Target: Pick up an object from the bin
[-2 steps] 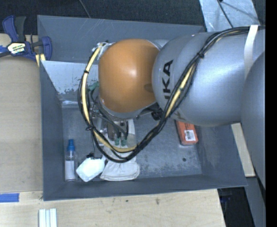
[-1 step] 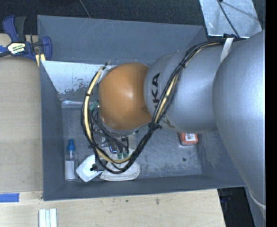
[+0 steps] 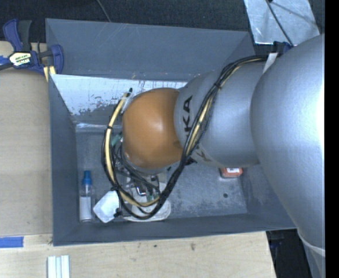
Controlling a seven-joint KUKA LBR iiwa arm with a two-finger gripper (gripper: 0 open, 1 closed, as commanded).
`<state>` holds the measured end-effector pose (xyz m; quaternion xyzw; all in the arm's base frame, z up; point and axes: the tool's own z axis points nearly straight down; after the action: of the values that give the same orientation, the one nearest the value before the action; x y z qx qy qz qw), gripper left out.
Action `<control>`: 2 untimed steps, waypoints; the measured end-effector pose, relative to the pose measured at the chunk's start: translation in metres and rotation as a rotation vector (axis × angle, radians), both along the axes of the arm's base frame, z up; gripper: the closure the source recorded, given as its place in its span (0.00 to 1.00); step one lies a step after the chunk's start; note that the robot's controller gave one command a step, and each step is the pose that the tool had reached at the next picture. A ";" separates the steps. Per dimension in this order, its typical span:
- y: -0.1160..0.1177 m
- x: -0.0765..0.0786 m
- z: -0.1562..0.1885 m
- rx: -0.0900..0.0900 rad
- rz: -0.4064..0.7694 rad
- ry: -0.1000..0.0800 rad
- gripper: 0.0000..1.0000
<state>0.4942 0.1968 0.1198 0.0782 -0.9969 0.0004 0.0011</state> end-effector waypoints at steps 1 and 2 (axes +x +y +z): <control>-0.002 0.003 0.011 0.003 0.180 -0.006 0.00; -0.007 0.007 -0.050 0.003 0.184 -0.005 0.00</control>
Offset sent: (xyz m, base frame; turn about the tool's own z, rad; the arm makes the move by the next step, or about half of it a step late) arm 0.0057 -0.0075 -0.0498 -0.1854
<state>0.5008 0.1900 0.0699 0.1696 -0.9855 -0.0006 -0.0018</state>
